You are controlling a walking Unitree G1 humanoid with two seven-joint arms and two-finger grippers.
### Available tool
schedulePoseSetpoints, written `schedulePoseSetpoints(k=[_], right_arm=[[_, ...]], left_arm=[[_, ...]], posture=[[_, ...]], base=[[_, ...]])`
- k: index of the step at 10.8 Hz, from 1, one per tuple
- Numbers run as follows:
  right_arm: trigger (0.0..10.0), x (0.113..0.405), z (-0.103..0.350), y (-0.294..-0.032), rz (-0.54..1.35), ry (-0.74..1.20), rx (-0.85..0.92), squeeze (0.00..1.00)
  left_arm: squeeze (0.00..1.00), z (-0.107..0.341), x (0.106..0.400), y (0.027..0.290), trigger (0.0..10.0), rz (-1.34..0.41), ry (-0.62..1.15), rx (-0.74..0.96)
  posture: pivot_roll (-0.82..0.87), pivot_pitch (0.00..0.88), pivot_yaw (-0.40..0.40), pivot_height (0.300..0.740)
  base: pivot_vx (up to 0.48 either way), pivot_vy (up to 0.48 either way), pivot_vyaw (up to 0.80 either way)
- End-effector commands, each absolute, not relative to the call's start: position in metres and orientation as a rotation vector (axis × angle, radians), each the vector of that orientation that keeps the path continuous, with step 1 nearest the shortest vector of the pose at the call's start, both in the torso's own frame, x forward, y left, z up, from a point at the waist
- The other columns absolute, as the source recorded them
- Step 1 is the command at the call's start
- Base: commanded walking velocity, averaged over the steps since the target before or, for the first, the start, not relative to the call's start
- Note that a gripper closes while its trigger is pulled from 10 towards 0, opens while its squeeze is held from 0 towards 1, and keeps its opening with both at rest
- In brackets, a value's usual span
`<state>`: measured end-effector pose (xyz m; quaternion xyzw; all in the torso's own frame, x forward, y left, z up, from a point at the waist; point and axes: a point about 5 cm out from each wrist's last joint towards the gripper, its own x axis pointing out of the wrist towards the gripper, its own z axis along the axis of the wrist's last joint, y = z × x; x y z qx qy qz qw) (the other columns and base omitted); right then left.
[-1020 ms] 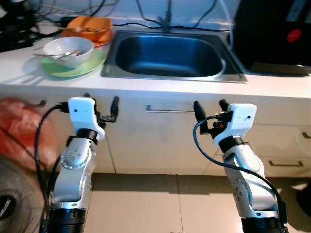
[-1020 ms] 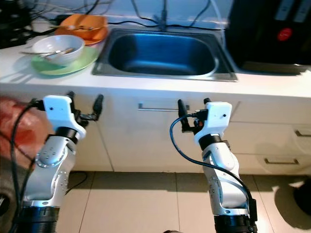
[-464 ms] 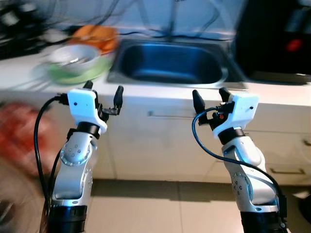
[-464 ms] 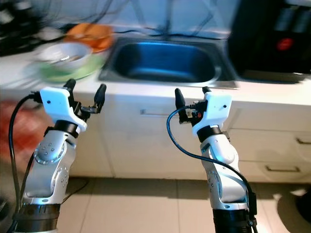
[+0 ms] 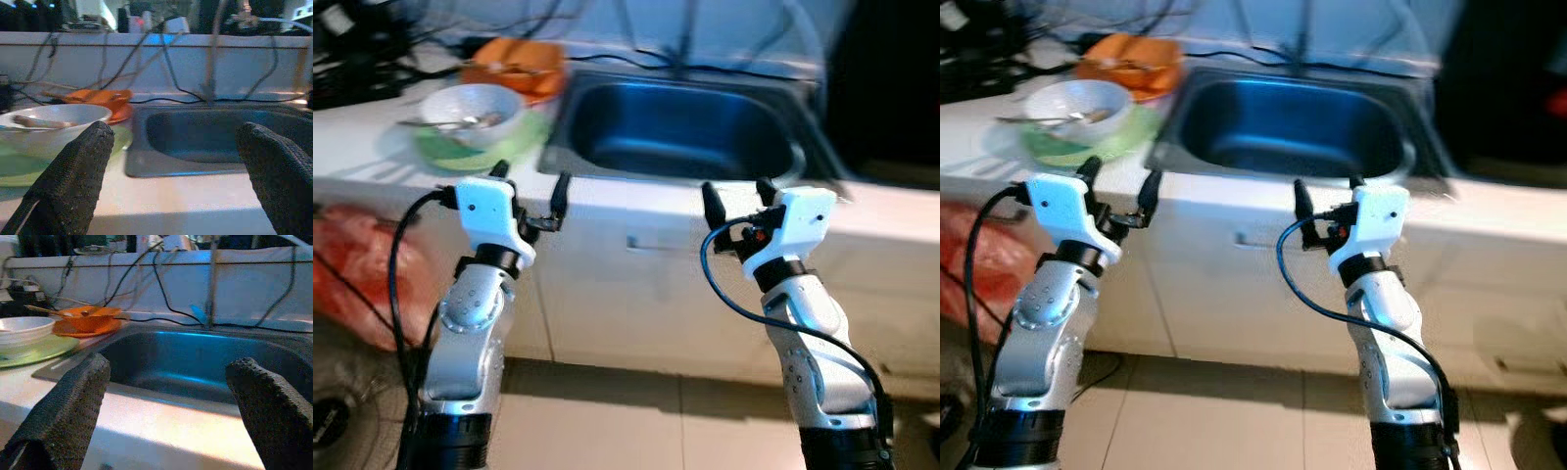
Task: Kitchen organization
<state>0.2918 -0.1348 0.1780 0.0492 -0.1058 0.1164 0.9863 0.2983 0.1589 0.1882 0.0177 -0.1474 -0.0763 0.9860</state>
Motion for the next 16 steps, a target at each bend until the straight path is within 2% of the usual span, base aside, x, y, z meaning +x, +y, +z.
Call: schedulePoseSetpoints(k=[1,10,12,16], right_arm=[[10.0,0.2903,0.178,-0.1387,0.223,-0.209,0.102,0.0],[10.0,0.2895,0.1747,-0.1359,0.221,-0.191,0.118,0.0],[10.0,0.2895,0.174,-0.1362,0.22,-0.188,0.121,0.0],[10.0,0.2888,0.1734,-0.1358,0.218,-0.187,0.12,0.0]], left_arm=[[0.0,0.1923,0.2967,0.1544,10.0,-0.175,-0.313,0.03],[0.0,0.1942,0.2976,0.1563,10.0,-0.129,-0.311,0.063],[0.0,0.1927,0.2986,0.1567,10.0,-0.122,-0.296,0.059],[0.0,0.1903,0.2991,0.1571,10.0,-0.117,-0.284,0.055]], posture=[[0.05,0.0,-0.035,0.74],[0.06,0.0,-0.033,0.74],[0.05,0.0,-0.032,0.74],[0.05,0.0,-0.032,0.74]], base=[[0.3,0.0,0.0],[0.033,0.0,0.0],[0.0,0.36,-0.48],[0.0,0.325,0.0]])
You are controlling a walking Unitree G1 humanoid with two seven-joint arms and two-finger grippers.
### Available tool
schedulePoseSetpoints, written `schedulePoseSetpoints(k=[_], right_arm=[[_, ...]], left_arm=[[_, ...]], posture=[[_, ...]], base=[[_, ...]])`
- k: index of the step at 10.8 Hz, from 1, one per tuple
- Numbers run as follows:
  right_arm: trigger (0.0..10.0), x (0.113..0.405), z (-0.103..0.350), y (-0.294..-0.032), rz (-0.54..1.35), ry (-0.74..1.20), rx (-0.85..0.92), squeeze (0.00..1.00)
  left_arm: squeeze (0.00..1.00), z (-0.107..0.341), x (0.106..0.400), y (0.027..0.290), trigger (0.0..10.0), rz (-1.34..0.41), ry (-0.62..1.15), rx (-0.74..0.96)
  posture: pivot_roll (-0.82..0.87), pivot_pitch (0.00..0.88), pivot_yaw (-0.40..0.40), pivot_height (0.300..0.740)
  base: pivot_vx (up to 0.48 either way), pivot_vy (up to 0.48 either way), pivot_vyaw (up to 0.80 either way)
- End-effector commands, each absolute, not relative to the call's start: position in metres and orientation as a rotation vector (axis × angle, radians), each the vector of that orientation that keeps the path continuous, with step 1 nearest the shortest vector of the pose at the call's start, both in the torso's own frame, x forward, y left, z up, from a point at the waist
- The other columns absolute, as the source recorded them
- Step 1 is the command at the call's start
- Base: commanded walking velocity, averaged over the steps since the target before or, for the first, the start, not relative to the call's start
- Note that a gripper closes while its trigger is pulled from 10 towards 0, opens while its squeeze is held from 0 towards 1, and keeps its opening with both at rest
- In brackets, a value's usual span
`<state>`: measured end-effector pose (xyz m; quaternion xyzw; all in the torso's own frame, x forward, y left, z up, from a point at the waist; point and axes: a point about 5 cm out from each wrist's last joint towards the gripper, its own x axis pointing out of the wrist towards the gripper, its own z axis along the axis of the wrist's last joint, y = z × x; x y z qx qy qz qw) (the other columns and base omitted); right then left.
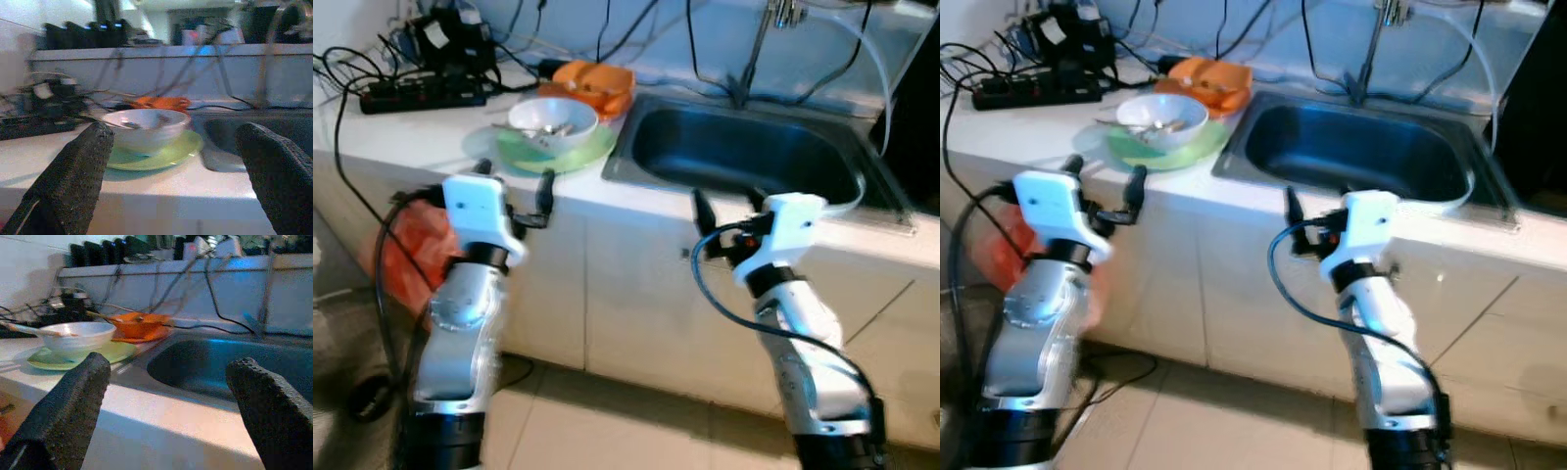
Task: Kitchen organization
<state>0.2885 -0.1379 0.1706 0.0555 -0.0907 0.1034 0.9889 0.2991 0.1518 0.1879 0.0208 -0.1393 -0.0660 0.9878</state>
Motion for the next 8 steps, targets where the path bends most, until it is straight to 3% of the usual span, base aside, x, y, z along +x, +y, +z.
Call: schedulePoseSetpoints(k=[1,6,8], right_arm=[[10.0,0.2887,0.1732,-0.1359,0.217,-0.186,0.121,0.0],[10.0,0.2883,0.1726,-0.1358,0.213,-0.183,0.121,0.0],[10.0,0.2887,0.1718,-0.1356,0.212,-0.18,0.116,0.0]], left_arm=[[0.0,0.1899,0.2994,0.157,10.0,-0.117,-0.278,0.051],[0.0,0.1889,0.2998,0.1559,10.0,-0.124,-0.273,0.054],[0.0,0.1898,0.2989,0.1538,10.0,-0.154,-0.284,0.069]], posture=[[0.05,0.0,-0.032,0.74],[0.05,0.0,-0.029,0.74],[0.05,0.0,-0.029,0.74]], base=[[0.0,0.48,0.0],[0.0,0.055,0.0],[0.0,0.0,-0.66]])
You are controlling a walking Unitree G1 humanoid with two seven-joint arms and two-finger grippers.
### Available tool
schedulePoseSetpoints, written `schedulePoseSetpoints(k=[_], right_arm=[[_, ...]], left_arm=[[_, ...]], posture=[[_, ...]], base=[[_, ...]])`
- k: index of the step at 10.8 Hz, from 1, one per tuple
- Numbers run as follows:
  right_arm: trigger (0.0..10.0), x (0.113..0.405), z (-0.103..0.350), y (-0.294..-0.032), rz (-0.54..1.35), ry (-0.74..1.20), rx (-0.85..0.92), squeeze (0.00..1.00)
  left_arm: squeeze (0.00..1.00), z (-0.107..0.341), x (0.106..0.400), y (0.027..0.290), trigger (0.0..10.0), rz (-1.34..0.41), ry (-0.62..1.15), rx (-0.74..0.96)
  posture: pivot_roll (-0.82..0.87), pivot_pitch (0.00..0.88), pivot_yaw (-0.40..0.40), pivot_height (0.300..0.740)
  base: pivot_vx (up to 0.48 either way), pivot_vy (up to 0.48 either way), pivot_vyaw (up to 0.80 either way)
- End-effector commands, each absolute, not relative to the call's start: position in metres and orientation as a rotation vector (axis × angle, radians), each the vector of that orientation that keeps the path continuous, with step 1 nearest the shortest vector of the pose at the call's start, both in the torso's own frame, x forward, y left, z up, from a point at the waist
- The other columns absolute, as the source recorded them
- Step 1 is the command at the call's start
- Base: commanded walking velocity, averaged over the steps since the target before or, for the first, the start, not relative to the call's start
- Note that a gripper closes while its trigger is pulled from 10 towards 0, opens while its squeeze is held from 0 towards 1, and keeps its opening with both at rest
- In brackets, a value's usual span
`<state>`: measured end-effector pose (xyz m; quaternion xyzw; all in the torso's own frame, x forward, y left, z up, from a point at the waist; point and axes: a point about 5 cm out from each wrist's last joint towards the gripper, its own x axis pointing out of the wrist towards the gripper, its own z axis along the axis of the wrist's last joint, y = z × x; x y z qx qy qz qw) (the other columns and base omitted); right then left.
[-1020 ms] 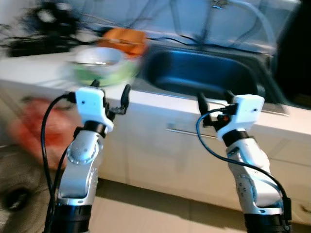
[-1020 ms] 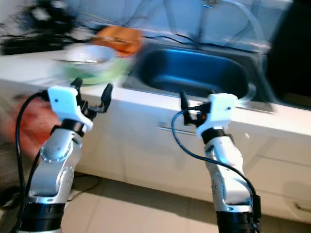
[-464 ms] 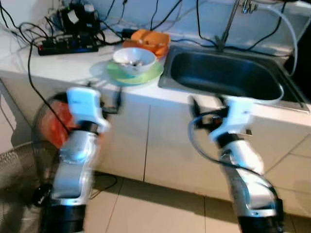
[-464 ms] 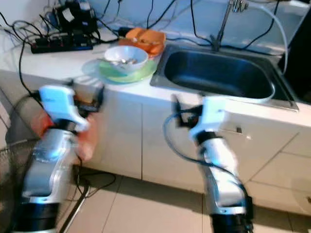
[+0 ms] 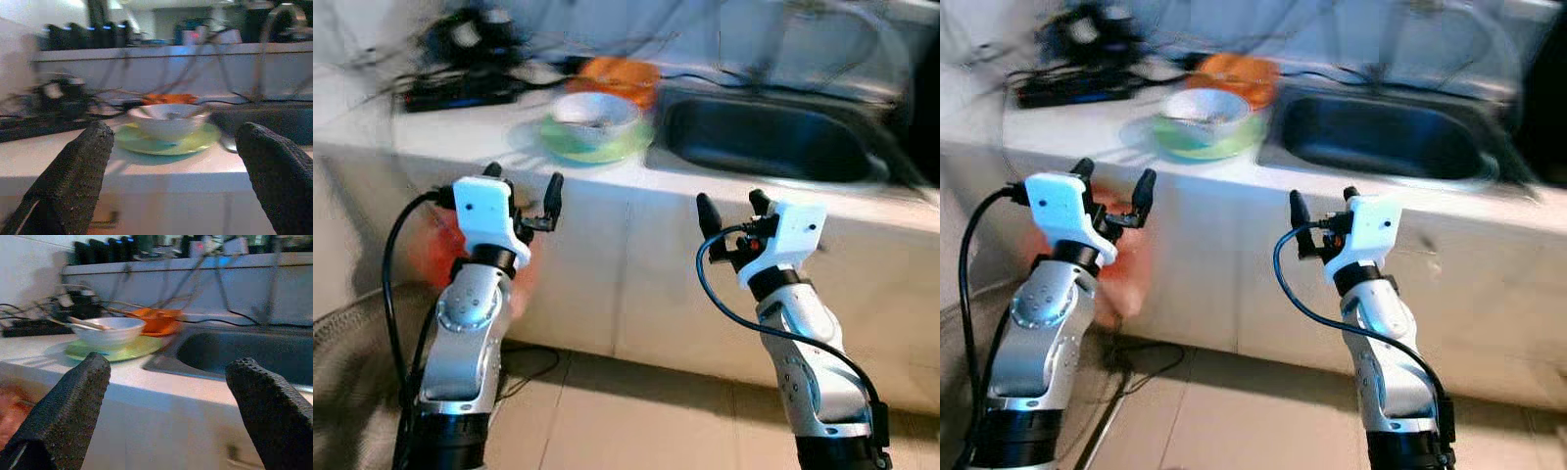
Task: Kitchen organization
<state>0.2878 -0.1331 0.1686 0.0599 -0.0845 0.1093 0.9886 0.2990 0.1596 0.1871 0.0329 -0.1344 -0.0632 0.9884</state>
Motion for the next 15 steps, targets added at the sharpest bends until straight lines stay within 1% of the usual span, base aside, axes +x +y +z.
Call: schedulePoseSetpoints(k=[1,4,5,8,15], right_arm=[[10.0,0.289,0.172,-0.135,0.212,-0.18,0.116,0.0],[10.0,0.289,0.173,-0.136,0.213,-0.186,0.114,0.0],[10.0,0.289,0.173,-0.136,0.214,-0.191,0.111,0.0],[10.0,0.29,0.18,-0.136,0.218,-0.219,0.107,0.0],[10.0,0.29,0.18,-0.133,0.229,-0.223,0.094,0.0]], left_arm=[[0.0,0.19,0.298,0.153,10.0,-0.167,-0.287,0.066],[0.0,0.193,0.297,0.152,10.0,-0.195,-0.307,0.064],[0.0,0.195,0.297,0.152,10.0,-0.202,-0.319,0.064],[0.0,0.202,0.298,0.149,10.0,-0.222,-0.348,0.059],[0.0,0.202,0.299,0.148,10.0,-0.223,-0.348,0.049]], posture=[[0.05,0.0,-0.029,0.74],[0.05,0.0,-0.028,0.74],[0.05,0.0,-0.028,0.74],[0.05,0.0,-0.029,0.74],[0.05,0.0,-0.03,0.74]], base=[[0.0,0.0,0.0],[0.0,0.0,0.0],[0.281,0.0,0.0],[0.42,0.0,0.0],[0.45,0.0,0.0]])
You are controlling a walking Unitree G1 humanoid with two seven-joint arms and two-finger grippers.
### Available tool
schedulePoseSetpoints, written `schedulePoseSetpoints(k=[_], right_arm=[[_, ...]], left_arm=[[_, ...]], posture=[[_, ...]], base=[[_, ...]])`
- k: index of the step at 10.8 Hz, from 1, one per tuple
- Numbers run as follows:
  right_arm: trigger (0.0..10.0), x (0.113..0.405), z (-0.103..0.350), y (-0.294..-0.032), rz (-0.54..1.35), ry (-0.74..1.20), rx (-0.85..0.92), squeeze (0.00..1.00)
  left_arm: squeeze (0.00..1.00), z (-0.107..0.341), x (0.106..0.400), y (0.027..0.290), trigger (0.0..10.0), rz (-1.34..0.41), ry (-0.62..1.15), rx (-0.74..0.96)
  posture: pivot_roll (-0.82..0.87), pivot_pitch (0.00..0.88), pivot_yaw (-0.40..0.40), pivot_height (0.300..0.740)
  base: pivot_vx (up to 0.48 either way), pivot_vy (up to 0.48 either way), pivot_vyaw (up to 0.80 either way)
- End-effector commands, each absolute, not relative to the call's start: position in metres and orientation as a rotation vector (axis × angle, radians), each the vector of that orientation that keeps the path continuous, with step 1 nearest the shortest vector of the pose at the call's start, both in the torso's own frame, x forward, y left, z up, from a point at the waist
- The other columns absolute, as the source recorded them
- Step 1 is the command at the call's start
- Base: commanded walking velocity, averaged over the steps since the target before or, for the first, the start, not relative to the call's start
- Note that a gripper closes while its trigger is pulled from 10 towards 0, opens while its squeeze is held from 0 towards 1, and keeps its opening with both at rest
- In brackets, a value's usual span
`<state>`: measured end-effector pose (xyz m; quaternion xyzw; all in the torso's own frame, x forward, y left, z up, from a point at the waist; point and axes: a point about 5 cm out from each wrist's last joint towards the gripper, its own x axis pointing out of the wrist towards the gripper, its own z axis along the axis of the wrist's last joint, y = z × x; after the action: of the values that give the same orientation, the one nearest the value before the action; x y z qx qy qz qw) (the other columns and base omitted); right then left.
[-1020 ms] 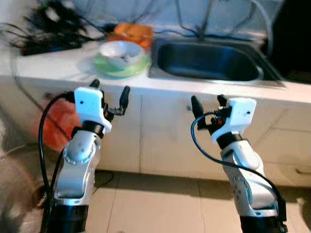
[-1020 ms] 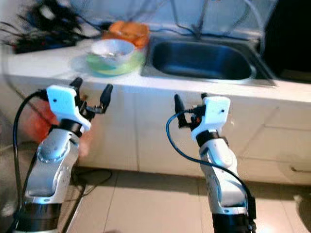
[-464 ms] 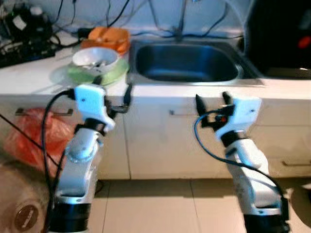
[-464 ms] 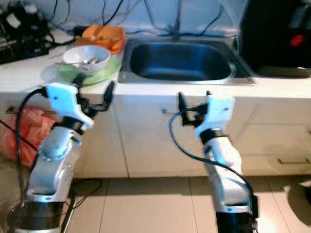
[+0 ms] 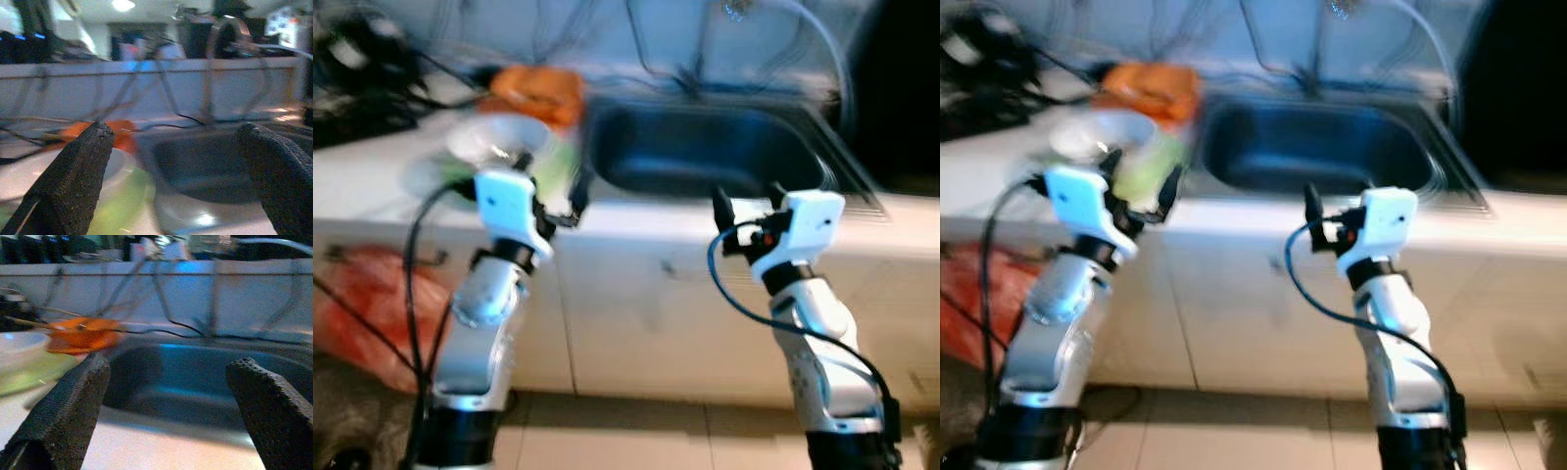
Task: Kitchen organization
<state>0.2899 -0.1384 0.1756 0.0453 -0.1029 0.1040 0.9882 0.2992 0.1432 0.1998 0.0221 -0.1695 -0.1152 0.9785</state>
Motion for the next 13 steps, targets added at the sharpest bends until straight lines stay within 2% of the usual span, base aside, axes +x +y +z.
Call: schedulePoseSetpoints(k=[1,13], right_arm=[[10.0,0.2894,0.1789,-0.1326,0.229,-0.22,0.094,0.0],[10.0,0.2884,0.1748,-0.1276,0.28,-0.194,0.111,0.0]], left_arm=[[0.0,0.202,0.2982,0.1484,10.0,-0.219,-0.349,0.05],[0.0,0.2015,0.2976,0.1478,10.0,-0.196,-0.381,0.108]], posture=[[0.05,0.0,-0.032,0.74],[0.05,0.0,-0.034,0.74]], base=[[0.446,0.0,0.0],[0.0,0.0,0.0]])
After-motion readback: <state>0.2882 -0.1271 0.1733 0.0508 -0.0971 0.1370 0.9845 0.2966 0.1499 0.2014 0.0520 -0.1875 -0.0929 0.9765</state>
